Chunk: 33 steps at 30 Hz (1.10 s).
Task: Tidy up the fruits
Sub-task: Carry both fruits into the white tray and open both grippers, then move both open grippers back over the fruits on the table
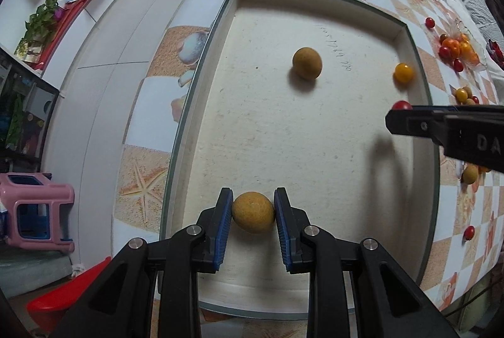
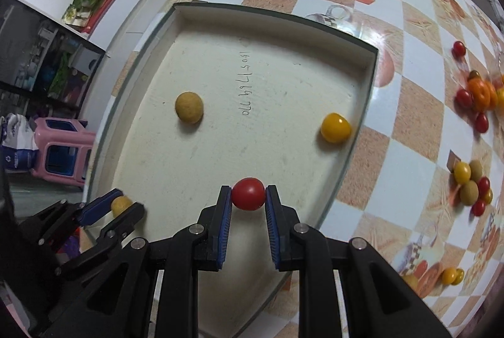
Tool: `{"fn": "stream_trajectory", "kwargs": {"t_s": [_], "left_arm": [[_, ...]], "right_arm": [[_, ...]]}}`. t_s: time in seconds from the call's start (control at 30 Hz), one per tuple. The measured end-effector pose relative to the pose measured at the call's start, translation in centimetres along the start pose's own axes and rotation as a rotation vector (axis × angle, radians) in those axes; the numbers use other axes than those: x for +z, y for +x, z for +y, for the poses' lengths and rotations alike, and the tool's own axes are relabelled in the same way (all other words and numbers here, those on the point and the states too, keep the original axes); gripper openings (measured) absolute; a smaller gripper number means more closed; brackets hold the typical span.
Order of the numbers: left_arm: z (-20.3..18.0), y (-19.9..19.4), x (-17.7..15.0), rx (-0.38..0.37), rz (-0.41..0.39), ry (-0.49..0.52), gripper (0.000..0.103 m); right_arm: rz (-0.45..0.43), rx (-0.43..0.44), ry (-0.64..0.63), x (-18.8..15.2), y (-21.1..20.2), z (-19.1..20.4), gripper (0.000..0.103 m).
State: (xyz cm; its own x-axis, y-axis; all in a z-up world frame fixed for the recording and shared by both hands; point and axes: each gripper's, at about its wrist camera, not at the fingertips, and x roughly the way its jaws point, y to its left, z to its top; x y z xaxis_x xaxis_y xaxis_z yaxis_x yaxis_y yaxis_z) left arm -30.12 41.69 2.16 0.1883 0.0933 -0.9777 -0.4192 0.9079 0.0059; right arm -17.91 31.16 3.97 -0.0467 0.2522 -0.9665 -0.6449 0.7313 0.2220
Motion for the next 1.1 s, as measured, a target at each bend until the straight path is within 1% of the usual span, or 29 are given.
{"fn": "stream_trajectory", "kwargs": {"t_s": [0.07, 0.2, 0.23, 0.27, 0.3, 0.33, 0.37, 0.4, 0.5, 0.57, 0.63, 0.7, 0.83, 0.93, 1.07, 1.1], "left_arm": [[0.1, 0.4, -0.1, -0.004, 0.012, -0.003, 0.028], [-0.1, 0.7, -0.2, 0.004, 0.016, 0.007, 0.029], [-0.1, 0.7, -0.2, 0.005, 0.019, 0.01, 0.039], [-0.2, 0.9, -0.1, 0.011, 0.022, 0.01, 0.069], [-0.2, 0.8, -0.2, 0.025, 0.011, 0.006, 0.077], [-0.2, 0.5, -0.3, 0.023, -0.014, 0.006, 0.077], [-0.4, 0.4, -0.3, 0.03, -0.017, 0.013, 0.077], [-0.6, 0.5, -0.3, 0.034, -0.007, 0.021, 0.077], [-0.8, 0.5, -0.5, 0.045, 0.005, 0.024, 0.077], [-0.8, 0.4, -0.6, 0.046, 0.011, 0.02, 0.077], [-0.9, 0.1, -0.6, 0.051, 0.013, 0.023, 0.077], [-1.0, -0.2, -0.7, 0.056, 0.013, 0.031, 0.077], [-1.7, -1.0, -0.4, 0.058, 0.008, 0.055, 0.077], [-3.0, -1.7, -0.2, 0.045, 0.0, 0.08, 0.077], [-5.5, -2.7, 0.1, 0.023, -0.02, 0.14, 0.077], [-6.2, -2.9, 0.2, 0.017, -0.024, 0.154, 0.077]], "right_arm": [[0.021, -0.029, -0.01, 0.3, 1.0, -0.1, 0.024], [0.047, -0.05, -0.019, 0.2, 1.9, 0.1, 0.024], [0.045, -0.052, -0.025, 0.1, 1.9, 0.2, 0.026], [0.046, -0.05, -0.035, 0.1, 1.9, 0.4, 0.03], [0.047, -0.049, -0.04, 0.1, 2.0, 0.5, 0.034], [0.047, -0.052, -0.048, 0.2, 2.0, 0.7, 0.046], [0.044, -0.061, -0.055, 0.1, 2.0, 0.8, 0.057], [0.038, -0.055, -0.057, 0.2, 1.9, 0.9, 0.058], [0.029, -0.038, -0.061, 0.3, 1.6, 1.2, 0.07], [0.012, -0.005, -0.059, 0.3, 0.9, 1.4, 0.088], [-0.011, -0.001, -0.054, 0.6, 0.3, 1.2, 0.094], [-0.039, 0.009, -0.041, 0.5, -0.8, 1.0, 0.097], [-0.075, 0.004, -0.005, -0.1, -2.5, -0.4, 0.097], [-0.094, -0.003, 0.032, -1.0, -3.7, -1.6, 0.097], [-0.11, -0.005, 0.098, -3.1, -5.3, -4.4, 0.097], [-0.112, -0.008, 0.109, -3.3, -5.4, -4.4, 0.097]]}}
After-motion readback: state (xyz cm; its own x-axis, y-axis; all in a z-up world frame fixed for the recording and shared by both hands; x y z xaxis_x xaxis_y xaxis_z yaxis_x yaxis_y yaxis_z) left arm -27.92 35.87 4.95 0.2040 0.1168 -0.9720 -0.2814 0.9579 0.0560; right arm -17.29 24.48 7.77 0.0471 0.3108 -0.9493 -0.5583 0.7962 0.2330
